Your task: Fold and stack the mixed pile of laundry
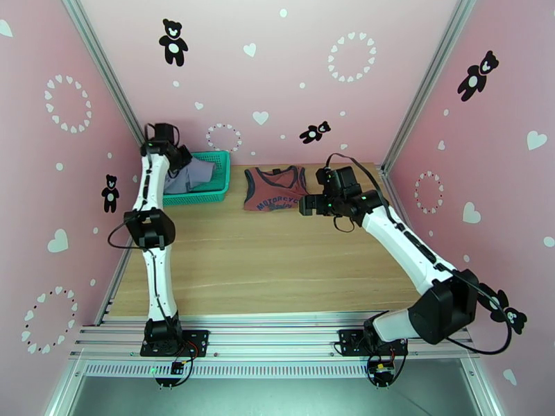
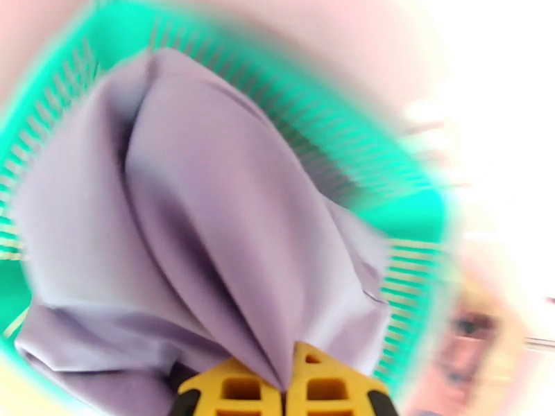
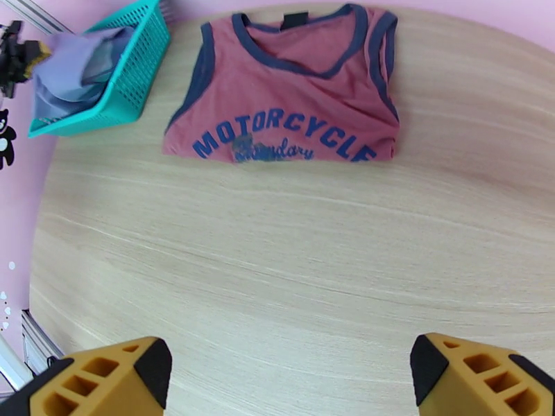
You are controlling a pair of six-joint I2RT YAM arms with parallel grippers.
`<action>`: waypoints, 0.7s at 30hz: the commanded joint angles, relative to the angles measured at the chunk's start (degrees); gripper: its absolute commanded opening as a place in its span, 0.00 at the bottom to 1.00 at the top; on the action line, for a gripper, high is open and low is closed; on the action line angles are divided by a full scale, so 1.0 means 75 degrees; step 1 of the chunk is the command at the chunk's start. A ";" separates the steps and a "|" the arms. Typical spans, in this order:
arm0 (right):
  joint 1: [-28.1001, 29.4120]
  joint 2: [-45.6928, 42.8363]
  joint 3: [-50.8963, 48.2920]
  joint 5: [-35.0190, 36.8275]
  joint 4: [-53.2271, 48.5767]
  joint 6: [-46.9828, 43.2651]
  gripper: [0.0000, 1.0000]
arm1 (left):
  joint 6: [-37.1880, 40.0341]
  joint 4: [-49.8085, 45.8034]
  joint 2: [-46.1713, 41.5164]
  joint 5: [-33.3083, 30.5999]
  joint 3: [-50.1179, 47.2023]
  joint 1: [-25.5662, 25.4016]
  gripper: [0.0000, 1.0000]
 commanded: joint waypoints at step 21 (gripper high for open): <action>0.0023 -0.1356 -0.0734 -0.0384 0.0044 -0.0010 0.97 | -0.0509 0.0363 -0.6083 0.1257 -0.4497 -0.2812 0.00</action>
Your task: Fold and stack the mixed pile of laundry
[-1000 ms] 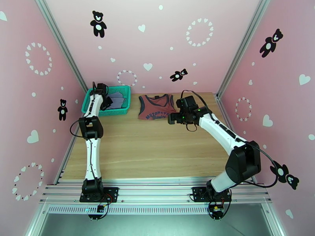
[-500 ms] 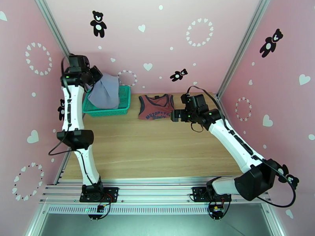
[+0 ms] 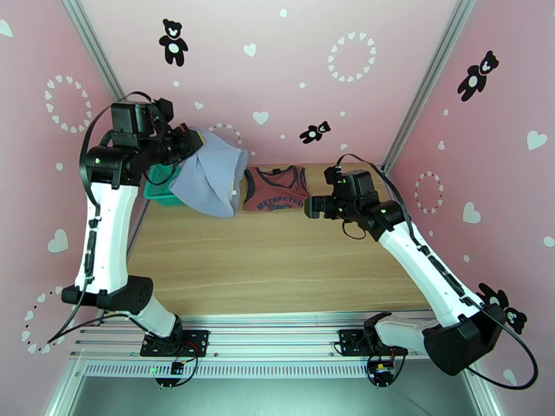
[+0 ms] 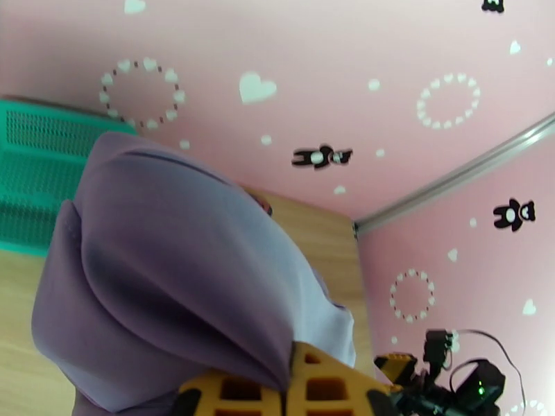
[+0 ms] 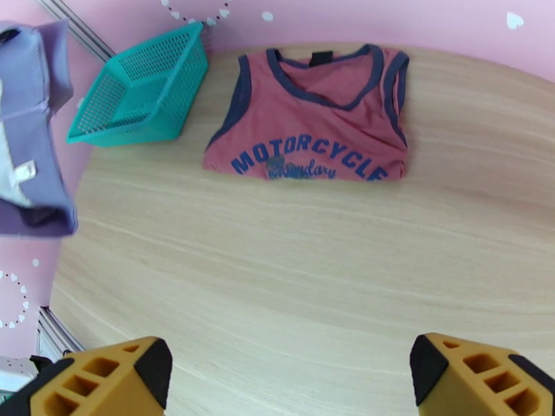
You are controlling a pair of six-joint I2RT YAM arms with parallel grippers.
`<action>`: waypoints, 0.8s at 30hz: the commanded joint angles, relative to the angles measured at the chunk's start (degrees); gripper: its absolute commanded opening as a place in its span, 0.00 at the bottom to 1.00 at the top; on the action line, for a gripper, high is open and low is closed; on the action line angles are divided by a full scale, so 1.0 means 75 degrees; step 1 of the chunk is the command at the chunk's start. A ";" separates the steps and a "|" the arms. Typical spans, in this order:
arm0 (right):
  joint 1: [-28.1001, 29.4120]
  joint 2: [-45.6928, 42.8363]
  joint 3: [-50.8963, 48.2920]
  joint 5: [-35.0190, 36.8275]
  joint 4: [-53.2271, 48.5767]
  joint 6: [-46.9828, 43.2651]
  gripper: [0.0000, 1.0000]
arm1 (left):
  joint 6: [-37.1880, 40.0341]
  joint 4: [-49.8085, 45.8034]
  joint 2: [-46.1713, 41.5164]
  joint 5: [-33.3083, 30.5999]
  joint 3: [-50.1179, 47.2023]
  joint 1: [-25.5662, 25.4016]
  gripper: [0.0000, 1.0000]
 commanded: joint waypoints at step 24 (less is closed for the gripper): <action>0.0114 -0.0241 -0.2210 -0.0165 0.0251 0.0035 0.97 | -0.1222 0.2550 0.0567 -0.2461 -0.5626 -0.3311 0.99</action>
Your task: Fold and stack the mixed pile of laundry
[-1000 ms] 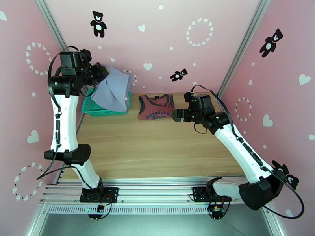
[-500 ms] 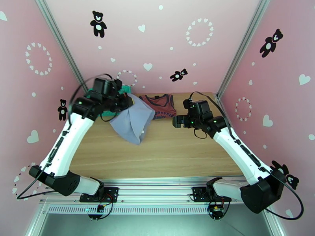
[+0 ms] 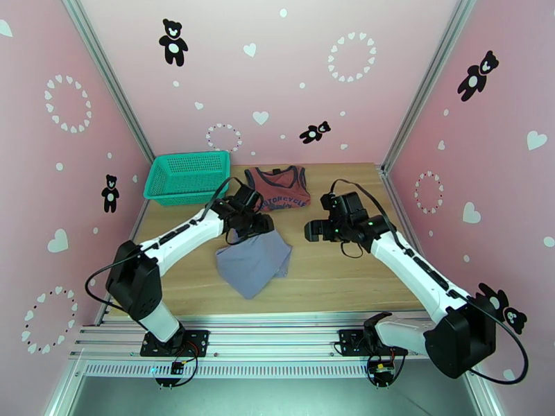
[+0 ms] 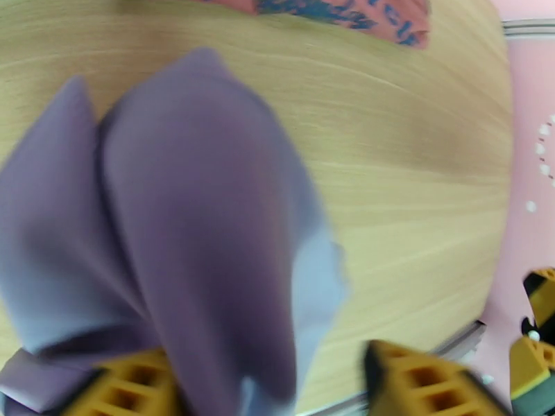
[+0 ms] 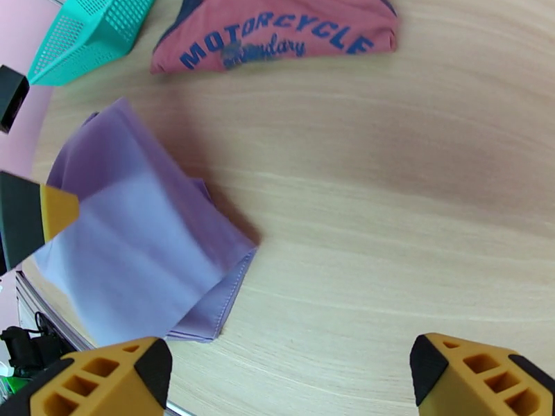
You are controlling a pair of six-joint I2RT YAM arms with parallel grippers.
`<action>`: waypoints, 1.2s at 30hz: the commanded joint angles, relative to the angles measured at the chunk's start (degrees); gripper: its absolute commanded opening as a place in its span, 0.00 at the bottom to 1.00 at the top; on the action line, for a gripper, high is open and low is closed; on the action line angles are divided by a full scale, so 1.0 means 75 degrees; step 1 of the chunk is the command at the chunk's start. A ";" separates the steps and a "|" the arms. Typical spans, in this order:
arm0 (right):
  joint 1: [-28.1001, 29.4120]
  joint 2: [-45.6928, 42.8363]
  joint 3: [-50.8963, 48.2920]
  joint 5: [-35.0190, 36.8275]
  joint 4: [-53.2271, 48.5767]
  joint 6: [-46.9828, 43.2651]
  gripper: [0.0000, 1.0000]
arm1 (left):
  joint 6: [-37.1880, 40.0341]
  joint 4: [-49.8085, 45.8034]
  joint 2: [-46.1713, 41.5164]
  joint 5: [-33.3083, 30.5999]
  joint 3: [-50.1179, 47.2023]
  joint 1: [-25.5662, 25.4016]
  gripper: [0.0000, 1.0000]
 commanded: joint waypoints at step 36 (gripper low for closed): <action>0.0826 0.3179 -0.0418 -0.0239 0.2037 -0.0535 0.68 | -0.2865 0.0668 -0.1455 -0.1582 -0.4713 -0.2309 0.81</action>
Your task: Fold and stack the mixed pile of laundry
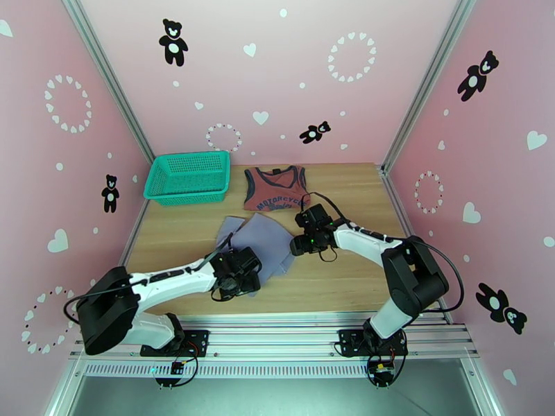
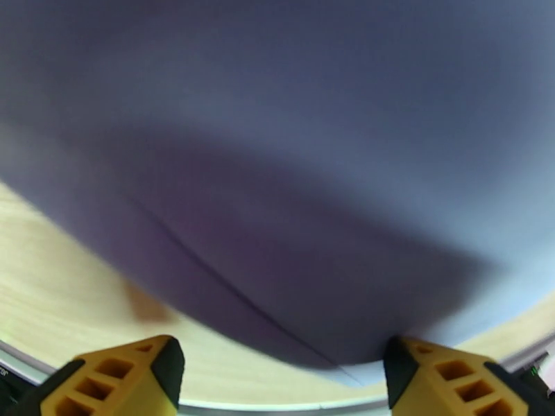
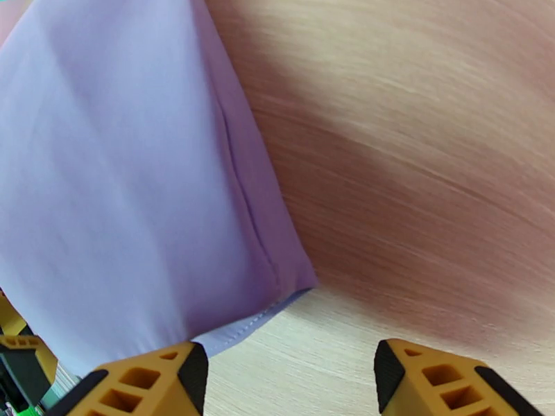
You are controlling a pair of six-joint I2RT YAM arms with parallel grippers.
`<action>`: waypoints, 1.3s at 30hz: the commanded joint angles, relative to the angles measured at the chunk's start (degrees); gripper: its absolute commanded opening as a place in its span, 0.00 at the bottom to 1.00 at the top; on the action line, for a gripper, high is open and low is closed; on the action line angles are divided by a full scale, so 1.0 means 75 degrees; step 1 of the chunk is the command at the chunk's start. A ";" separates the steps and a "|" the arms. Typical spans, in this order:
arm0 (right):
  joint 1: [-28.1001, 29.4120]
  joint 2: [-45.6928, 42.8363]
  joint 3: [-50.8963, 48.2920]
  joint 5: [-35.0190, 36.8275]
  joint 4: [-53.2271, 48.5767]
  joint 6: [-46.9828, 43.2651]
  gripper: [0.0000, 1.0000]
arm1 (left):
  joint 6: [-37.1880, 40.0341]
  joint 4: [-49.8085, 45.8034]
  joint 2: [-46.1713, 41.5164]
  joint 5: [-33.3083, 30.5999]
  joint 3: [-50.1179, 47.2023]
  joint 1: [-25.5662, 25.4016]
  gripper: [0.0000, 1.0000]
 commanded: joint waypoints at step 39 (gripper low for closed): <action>0.0025 0.2453 0.1258 -0.0874 0.3339 -0.0942 0.00 | 0.1838 -0.2492 -0.1967 -0.1680 0.3024 0.1231 0.00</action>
